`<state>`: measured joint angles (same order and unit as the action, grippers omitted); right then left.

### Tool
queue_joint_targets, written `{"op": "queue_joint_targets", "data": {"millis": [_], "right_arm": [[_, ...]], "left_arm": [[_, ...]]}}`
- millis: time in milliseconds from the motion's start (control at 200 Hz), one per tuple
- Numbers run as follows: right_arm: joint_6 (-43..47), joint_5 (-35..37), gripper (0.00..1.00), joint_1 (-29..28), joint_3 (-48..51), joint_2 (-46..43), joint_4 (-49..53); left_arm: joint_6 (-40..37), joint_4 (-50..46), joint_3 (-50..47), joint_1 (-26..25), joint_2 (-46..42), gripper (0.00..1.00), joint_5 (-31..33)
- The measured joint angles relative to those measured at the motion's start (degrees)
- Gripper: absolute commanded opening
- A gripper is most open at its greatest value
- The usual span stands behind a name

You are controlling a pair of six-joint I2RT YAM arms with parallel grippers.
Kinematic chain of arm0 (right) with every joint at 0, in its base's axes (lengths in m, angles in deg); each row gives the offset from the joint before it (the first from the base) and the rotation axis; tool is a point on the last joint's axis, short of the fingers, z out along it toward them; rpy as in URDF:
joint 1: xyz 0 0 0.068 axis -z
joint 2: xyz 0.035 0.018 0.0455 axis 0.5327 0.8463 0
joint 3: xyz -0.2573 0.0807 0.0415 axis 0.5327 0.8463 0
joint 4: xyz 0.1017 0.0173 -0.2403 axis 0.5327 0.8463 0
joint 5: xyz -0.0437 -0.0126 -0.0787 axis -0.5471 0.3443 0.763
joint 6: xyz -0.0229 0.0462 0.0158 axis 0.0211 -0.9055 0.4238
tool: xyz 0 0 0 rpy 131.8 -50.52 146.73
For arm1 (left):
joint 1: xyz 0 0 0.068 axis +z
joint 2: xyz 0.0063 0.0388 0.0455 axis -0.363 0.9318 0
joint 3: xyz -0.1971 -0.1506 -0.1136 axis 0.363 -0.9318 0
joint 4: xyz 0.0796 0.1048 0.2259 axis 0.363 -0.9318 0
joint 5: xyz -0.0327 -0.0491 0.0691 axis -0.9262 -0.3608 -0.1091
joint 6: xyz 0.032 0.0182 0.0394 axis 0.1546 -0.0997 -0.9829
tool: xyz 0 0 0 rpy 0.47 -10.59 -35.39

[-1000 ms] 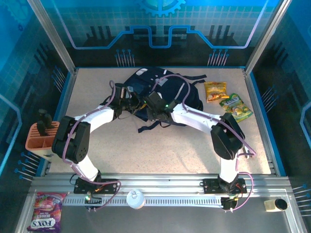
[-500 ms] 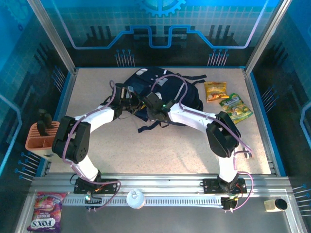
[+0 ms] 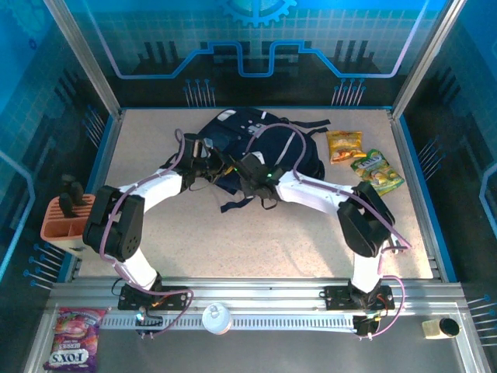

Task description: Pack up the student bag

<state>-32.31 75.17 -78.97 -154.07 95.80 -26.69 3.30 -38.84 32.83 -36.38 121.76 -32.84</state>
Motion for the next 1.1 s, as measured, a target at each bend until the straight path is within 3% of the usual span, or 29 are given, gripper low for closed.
{"op": "queue_joint_targets", "data": {"millis": [145, 520, 880, 1096], "right_arm": [[0.0, 0.5, 0.10, 0.8, 3.6, -3.0, 0.1], [2.2, -1.1, 0.22, 1.2, 1.8, -0.6, 0.5], [2.1, -0.5, 0.11, 1.3, 1.0, 0.2, 0.6], [1.3, 1.8, 0.08, 2.0, 8.0, -5.4, -2.1]], "left_arm": [[0.0, 0.0, 0.0, 0.5, 0.5, 0.00, -0.9], [0.0, 0.3, 0.2, 1.1, 1.3, 0.00, -1.7], [-0.1, 0.2, 0.3, 1.7, 1.4, 0.00, -1.5], [-1.2, -0.7, 1.3, 2.4, 2.6, 0.00, -2.6]]}}
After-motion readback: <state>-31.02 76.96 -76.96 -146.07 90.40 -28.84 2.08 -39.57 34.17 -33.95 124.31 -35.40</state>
